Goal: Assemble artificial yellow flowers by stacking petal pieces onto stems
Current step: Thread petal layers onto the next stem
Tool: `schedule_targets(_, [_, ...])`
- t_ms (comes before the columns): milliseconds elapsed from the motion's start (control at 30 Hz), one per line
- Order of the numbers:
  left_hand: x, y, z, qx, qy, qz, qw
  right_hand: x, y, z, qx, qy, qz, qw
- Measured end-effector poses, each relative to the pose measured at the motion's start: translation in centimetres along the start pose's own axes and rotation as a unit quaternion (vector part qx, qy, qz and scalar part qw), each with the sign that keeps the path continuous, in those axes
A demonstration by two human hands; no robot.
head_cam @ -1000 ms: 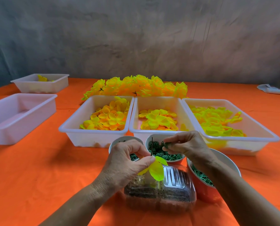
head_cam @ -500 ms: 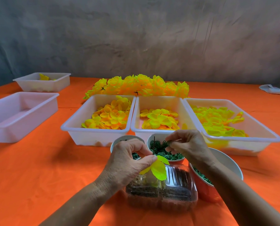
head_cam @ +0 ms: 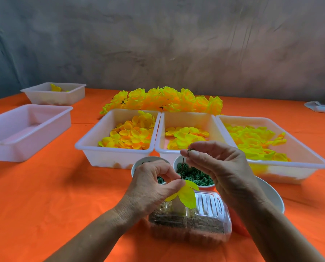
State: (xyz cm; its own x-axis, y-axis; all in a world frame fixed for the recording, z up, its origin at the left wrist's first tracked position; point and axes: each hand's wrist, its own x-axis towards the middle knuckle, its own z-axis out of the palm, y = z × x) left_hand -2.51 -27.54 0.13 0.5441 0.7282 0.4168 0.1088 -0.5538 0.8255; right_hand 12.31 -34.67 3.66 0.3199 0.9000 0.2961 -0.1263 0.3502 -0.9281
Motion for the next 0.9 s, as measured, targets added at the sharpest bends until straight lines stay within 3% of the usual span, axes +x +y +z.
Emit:
schedule_targets(200, [-0.1,0.1,0.0,0.001,0.002,-0.010,1.000,-1.0,0.1,1.5,-0.016,0.020,-0.044,0.999])
schedule_targets(900, [-0.2,0.1,0.0,-0.011,0.000,-0.009,1.000,-1.9,1.4,2.2,0.027,0.054,-0.038,0.997])
